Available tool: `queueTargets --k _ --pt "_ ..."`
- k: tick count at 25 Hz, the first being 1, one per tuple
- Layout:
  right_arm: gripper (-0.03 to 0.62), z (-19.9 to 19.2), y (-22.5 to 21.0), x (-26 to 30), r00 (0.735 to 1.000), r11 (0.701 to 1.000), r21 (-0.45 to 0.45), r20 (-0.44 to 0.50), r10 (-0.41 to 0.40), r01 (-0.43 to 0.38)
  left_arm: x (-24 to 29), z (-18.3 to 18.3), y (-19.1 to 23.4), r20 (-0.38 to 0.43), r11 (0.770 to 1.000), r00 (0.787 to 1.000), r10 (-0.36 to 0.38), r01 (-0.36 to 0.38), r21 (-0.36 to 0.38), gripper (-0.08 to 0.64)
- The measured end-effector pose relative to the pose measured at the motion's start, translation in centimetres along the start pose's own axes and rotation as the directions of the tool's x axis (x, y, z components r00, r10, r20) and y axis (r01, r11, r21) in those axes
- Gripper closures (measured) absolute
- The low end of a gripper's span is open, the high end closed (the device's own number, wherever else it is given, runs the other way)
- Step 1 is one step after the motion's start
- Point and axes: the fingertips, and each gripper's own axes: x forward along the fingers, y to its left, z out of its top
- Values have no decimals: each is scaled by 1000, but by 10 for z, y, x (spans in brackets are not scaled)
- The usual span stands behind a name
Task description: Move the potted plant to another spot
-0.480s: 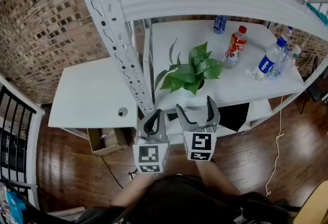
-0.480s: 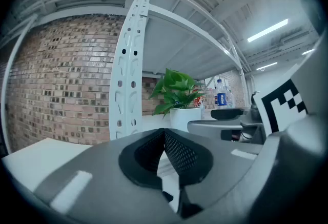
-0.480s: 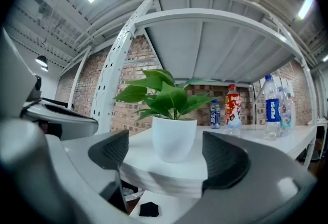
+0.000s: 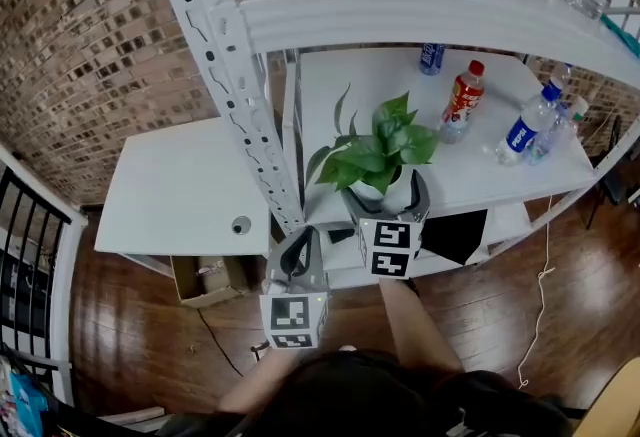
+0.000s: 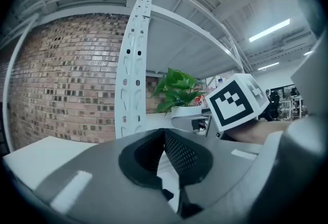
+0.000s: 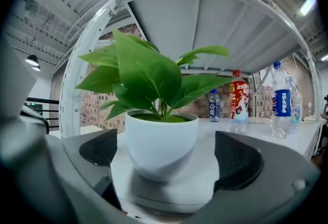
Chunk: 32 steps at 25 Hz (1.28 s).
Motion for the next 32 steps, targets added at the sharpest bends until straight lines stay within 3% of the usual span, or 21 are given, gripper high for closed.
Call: queueTargets --k 7,14,32 --pt "20 -3 1 7 998 998 -51 -60 -28 25 -3 -2 9 -8 1000 1000 16 -16 -16 543" --pt "152 -3 -4 4 997 996 -80 -59 -56 51 -7 -4 9 -11 1000 1000 12 -13 -18 543" --pt "169 12 7 -36 998 996 -81 61 -28 33 -31 -4 10 -10 1000 1000 14 -14 -16 543"
